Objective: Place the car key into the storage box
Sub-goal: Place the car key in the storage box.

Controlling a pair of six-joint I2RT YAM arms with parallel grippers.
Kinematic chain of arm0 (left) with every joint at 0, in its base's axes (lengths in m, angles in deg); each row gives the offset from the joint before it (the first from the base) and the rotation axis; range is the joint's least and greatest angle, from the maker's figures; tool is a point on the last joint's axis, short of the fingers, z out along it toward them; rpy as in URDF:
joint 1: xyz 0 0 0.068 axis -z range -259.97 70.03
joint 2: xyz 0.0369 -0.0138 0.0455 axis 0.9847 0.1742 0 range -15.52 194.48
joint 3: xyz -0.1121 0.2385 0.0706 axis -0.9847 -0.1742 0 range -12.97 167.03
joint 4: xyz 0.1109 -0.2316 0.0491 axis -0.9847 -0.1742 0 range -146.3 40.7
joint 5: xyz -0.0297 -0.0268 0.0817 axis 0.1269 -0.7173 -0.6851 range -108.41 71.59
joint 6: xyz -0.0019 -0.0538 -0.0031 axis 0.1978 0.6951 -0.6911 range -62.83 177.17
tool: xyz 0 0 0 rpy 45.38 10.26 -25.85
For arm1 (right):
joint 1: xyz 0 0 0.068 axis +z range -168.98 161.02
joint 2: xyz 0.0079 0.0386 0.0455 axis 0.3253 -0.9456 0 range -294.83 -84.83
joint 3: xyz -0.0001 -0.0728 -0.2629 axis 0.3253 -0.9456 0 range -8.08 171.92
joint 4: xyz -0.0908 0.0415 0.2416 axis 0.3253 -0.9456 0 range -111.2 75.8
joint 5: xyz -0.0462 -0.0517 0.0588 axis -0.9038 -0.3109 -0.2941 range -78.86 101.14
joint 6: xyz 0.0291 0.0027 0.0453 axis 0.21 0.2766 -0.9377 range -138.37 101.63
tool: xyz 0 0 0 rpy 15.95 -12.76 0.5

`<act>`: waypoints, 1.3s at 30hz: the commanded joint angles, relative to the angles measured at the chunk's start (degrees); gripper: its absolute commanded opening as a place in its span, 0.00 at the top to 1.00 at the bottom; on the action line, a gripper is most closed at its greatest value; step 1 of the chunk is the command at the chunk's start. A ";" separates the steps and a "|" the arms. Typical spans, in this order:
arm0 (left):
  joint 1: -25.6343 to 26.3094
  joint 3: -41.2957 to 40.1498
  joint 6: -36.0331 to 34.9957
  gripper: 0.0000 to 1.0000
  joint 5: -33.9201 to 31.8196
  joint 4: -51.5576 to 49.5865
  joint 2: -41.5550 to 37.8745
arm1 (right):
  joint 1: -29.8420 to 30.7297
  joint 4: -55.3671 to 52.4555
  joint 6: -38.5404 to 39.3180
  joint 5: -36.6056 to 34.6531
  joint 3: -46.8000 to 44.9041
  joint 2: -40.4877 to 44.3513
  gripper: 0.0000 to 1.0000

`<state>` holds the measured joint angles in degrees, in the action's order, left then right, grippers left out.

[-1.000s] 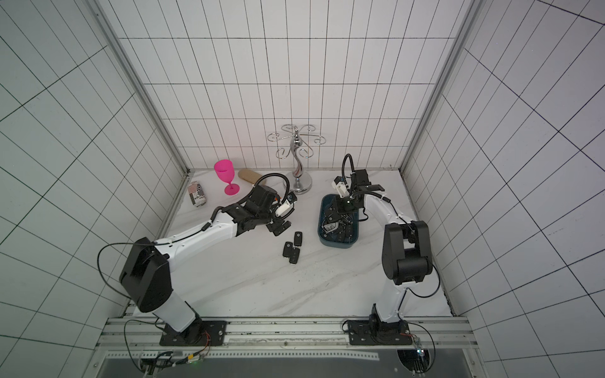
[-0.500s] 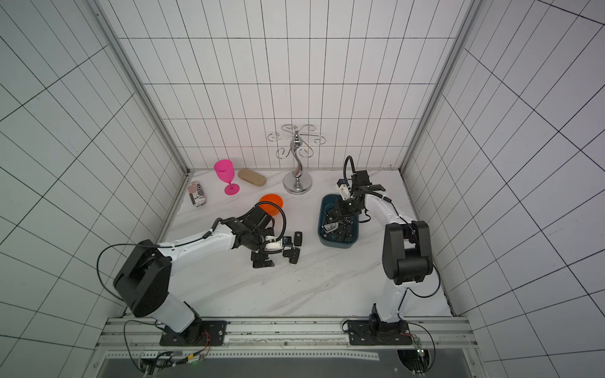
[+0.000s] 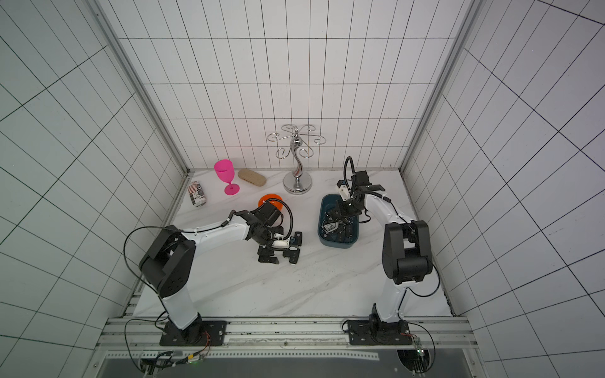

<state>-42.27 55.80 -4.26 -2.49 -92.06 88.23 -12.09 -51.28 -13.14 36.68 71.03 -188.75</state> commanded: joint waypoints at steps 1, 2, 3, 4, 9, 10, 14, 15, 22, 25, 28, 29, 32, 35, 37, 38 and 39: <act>0.28 2.62 -2.58 0.02 1.19 -0.41 1.90 | 0.04 -1.15 1.01 1.28 1.13 -1.13 0.91; 0.34 2.99 -2.64 0.02 1.21 -0.39 2.43 | 0.00 -1.15 0.93 1.41 1.21 -1.20 0.91; 0.36 3.29 -2.80 0.02 1.21 -0.24 3.04 | -0.02 -1.15 0.92 1.56 1.20 -1.20 0.91; 0.36 3.52 -2.74 0.02 1.13 0.27 3.49 | -0.04 -1.12 0.87 1.59 1.21 -1.21 0.91; 0.71 4.69 -2.82 0.02 0.95 1.19 5.61 | -0.03 -1.06 0.92 1.83 1.31 -1.52 0.91; 0.85 4.91 -2.73 0.02 0.95 1.23 6.05 | 0.00 -1.06 0.96 1.84 1.26 -1.54 0.91; 1.70 5.59 -2.43 0.03 0.13 1.28 7.50 | -0.04 -1.06 1.01 1.73 1.01 -1.56 0.89; 2.05 5.77 -2.07 0.04 -0.38 1.36 7.94 | 0.00 -1.06 1.01 1.77 0.96 -1.47 0.89; 3.00 5.99 -0.03 0.08 -1.25 4.40 9.32 | -0.03 -0.91 1.01 2.15 0.53 -1.16 0.86; 3.00 6.89 0.54 0.14 -1.85 4.54 9.97 | 0.03 -0.71 1.09 2.09 0.00 -0.88 0.84; 3.00 6.88 0.48 0.22 -1.62 4.36 9.99 | 0.01 -0.71 1.00 2.05 0.06 -0.83 0.78; 3.00 6.60 0.36 0.23 -1.51 4.42 9.76 | -0.04 -0.71 0.98 2.06 0.01 -0.79 0.77; 3.00 5.81 0.44 0.26 -1.84 4.79 9.20 | 0.01 -0.71 1.09 2.06 -0.18 -0.52 0.73; 3.00 4.98 0.43 0.27 -2.34 4.70 8.76 | -0.04 -0.71 1.13 1.97 -0.27 -0.32 0.68; 3.00 4.31 0.50 0.28 -2.48 5.01 8.23 | 0.02 -0.80 1.18 1.91 -0.19 -0.29 0.65; 2.95 4.09 0.72 0.28 -2.48 5.42 7.98 | 0.00 -0.80 1.17 1.89 -0.10 -0.16 0.64; 2.91 3.77 1.16 0.28 -2.48 6.28 7.50 | -0.04 -0.80 1.26 1.90 -0.10 0.04 0.62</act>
<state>-39.37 61.11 -2.82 -4.02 -87.38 96.71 -12.09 -51.28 -13.05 37.67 71.03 -189.58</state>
